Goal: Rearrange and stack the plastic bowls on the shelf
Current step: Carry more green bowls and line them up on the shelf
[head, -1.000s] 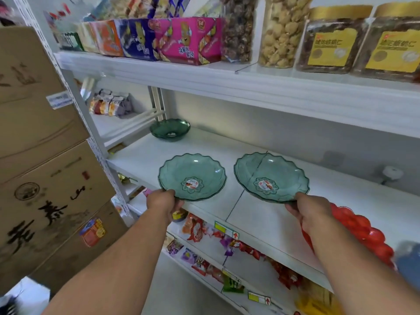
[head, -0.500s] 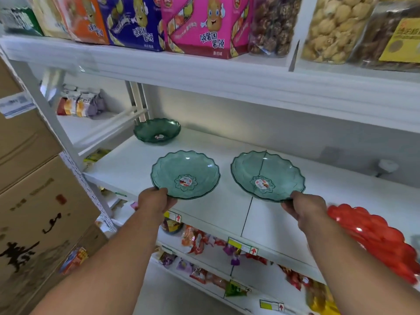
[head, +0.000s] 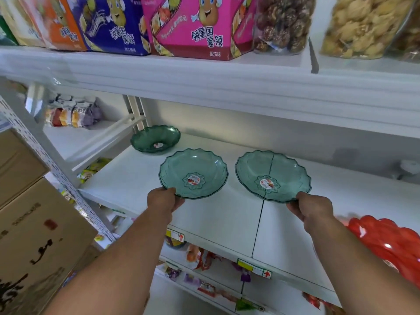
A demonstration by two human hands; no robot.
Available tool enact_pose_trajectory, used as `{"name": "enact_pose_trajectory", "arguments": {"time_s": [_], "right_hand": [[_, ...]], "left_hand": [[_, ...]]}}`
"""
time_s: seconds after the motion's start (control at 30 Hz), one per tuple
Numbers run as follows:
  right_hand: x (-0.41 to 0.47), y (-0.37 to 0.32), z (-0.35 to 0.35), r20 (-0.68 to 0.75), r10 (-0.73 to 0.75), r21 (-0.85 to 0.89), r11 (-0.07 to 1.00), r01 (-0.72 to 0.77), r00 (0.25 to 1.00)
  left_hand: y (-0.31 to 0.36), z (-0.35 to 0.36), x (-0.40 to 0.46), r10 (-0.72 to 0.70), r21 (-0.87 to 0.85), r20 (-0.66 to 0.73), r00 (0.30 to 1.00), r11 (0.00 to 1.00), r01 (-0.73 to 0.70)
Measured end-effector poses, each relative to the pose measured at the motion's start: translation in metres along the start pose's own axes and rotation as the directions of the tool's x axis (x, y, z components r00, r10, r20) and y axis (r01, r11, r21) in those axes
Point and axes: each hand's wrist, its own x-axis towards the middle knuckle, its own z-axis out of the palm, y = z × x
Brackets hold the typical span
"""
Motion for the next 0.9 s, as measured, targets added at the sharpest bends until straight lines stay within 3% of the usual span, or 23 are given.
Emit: {"name": "enact_pose_trajectory", "arguments": {"time_s": [0.53, 0.9], "right_hand": [[-0.003, 0.011, 0.044, -0.187, 0.060, 0.155, 0.987, -0.030, 0.981], [-0.007, 0.021, 0.084, -0.265, 0.115, 0.248, 0.968, -0.047, 0.957]], "left_hand": [[0.028, 0.032, 0.100, -0.103, 0.139, 0.153, 0.983, 0.987, 0.082], [0.031, 0.051, 0.170, -0.158, 0.140, 0.239, 0.958, 0.982, 0.127]]}}
